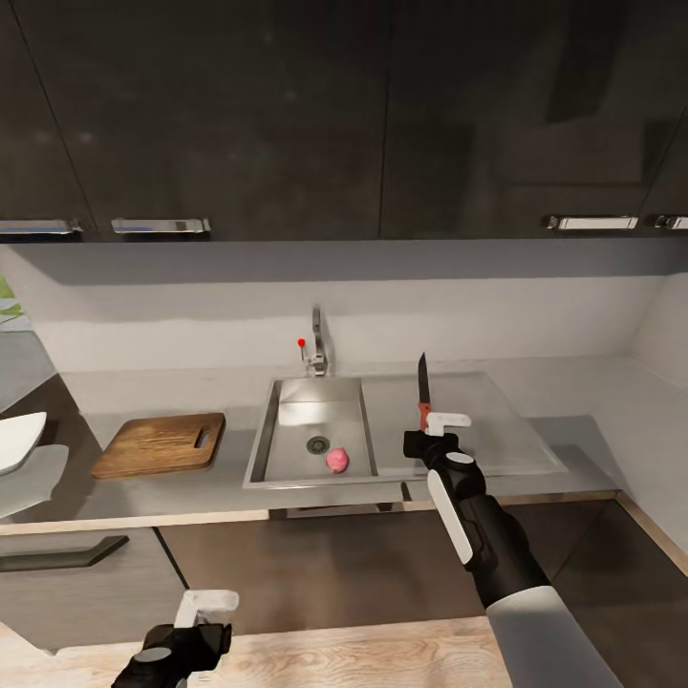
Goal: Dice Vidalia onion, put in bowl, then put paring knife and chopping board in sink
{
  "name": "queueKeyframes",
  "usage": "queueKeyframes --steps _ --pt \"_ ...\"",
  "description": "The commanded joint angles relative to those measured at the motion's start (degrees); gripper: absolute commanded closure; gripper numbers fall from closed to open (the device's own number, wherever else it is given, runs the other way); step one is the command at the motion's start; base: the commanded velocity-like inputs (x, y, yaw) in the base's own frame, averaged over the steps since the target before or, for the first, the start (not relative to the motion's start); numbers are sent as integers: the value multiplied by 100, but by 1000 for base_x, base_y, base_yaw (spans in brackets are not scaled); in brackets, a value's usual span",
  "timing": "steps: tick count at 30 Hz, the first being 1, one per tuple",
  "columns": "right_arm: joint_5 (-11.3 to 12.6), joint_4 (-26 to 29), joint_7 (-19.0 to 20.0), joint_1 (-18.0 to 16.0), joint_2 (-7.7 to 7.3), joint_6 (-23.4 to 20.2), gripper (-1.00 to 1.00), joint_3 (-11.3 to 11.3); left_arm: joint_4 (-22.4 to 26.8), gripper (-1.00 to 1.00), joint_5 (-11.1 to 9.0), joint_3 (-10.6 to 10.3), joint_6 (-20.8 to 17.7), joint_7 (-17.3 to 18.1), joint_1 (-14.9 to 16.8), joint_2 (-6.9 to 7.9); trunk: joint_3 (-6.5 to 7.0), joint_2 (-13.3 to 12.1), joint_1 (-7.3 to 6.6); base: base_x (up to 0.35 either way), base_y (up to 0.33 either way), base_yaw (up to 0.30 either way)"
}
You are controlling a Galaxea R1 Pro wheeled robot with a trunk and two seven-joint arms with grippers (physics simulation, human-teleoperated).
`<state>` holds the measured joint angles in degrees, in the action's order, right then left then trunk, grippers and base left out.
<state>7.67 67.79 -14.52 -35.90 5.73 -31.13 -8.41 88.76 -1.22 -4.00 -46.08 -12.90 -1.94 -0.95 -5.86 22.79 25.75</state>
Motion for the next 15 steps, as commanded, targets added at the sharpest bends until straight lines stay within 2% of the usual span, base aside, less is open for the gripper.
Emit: queueKeyframes --steps 1,3,6,7,8,10,11,15 --pt "64 6 -52 -5 -2 -16 100 -11 7 -100 -16 -16 -50 -29 91 -9 -12 12 4 0 0 0" --pt "65 6 -51 -5 -8 -16 100 -11 4 -100 -17 -41 -155 -29 228 -42 -12 12 4 0 0 0" --pt "64 6 -51 -5 -12 -16 100 -11 5 -100 -15 -86 -517 -29 477 -100 -12 12 4 0 0 0" --pt "65 6 -51 -5 -15 -16 100 -11 7 -100 -16 -99 -651 -29 585 -115 -12 12 4 0 0 0" --pt "67 6 -51 -5 -18 -16 100 -11 9 -100 -18 -193 -831 -29 823 -186 -12 12 4 0 0 0" --pt "68 6 -51 -5 -19 -16 100 -11 9 -100 -18 -270 -881 -29 955 -217 -12 12 4 0 0 0" --pt "66 6 -51 -5 -19 -16 100 -11 9 -100 -18 -383 -1037 -29 1195 -300 -12 12 4 0 0 0" --pt "61 6 -51 -5 -19 -16 100 -11 9 -100 -18 -419 -1150 -29 1474 -415 -12 12 4 0 0 0"
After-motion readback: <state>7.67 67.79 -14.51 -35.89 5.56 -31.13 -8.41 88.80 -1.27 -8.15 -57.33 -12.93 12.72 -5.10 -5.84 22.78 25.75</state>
